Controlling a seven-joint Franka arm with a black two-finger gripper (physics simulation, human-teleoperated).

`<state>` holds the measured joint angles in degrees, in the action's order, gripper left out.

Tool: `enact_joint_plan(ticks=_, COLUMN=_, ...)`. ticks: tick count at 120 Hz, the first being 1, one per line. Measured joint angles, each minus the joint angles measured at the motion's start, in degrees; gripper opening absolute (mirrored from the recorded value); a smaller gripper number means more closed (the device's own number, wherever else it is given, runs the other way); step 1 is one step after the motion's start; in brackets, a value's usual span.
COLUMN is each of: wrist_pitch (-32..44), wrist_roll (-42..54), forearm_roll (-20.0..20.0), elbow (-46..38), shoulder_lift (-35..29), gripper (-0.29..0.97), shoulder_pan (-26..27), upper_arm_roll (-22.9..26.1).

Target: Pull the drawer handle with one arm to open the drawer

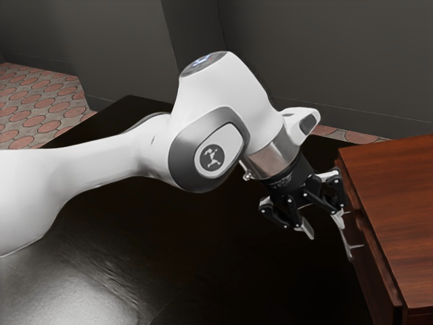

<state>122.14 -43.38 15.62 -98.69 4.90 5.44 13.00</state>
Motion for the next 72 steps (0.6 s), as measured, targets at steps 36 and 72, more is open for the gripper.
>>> enact_joint_plan(ticks=36, wrist_pitch=-0.01, wrist_roll=2.05, forearm_roll=1.3, elbow=-6.24, shoulder_lift=-5.52, gripper=0.27, shoulder_pan=-1.77, upper_arm_roll=-0.01)
enact_joint_plan(ticks=72, wrist_pitch=-0.12, wrist_roll=3.23, forearm_roll=3.07, elbow=-13.15, shoulder_lift=-11.85, gripper=0.27, shoulder_pan=-1.56, upper_arm_roll=-0.1)
